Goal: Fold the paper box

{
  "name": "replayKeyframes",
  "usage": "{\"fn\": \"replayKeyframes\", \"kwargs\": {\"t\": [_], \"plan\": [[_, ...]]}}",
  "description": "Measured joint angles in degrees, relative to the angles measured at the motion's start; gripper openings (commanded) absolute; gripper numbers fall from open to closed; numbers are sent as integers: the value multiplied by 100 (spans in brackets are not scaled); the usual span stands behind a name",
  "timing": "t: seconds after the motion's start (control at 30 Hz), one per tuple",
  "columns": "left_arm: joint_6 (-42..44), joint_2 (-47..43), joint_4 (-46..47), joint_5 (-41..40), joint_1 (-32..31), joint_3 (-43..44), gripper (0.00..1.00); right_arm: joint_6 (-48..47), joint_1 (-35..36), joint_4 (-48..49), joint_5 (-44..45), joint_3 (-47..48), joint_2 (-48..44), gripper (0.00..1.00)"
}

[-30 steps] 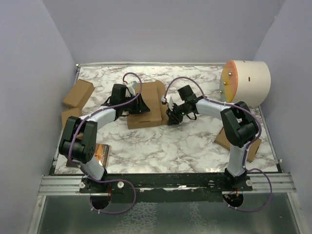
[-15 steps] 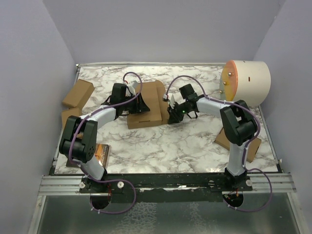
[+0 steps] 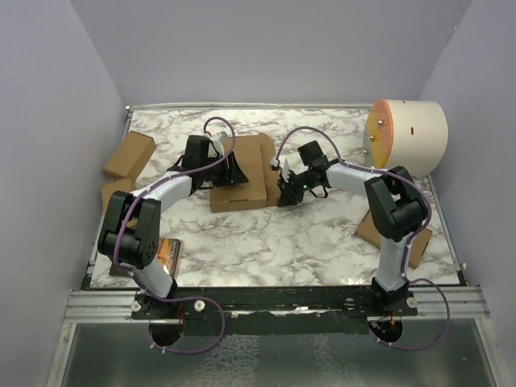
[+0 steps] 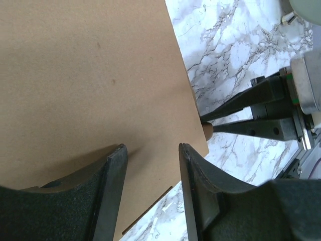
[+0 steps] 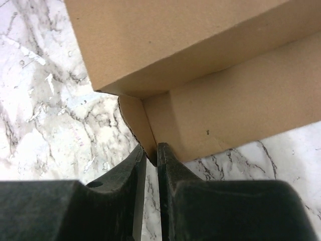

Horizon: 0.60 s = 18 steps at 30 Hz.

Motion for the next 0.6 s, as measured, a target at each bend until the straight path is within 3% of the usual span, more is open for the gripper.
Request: {"fn": "replayKeyframes", "kwargs": {"t": [0.43,0.6], "plan": [[59,-634,-361,-238,2,52,53,-542,66,52,-350,-258,-199,8],[269,-1263,-385,-874,11,-234,72,-682,234,37,-380,-435,-378,11]]}}
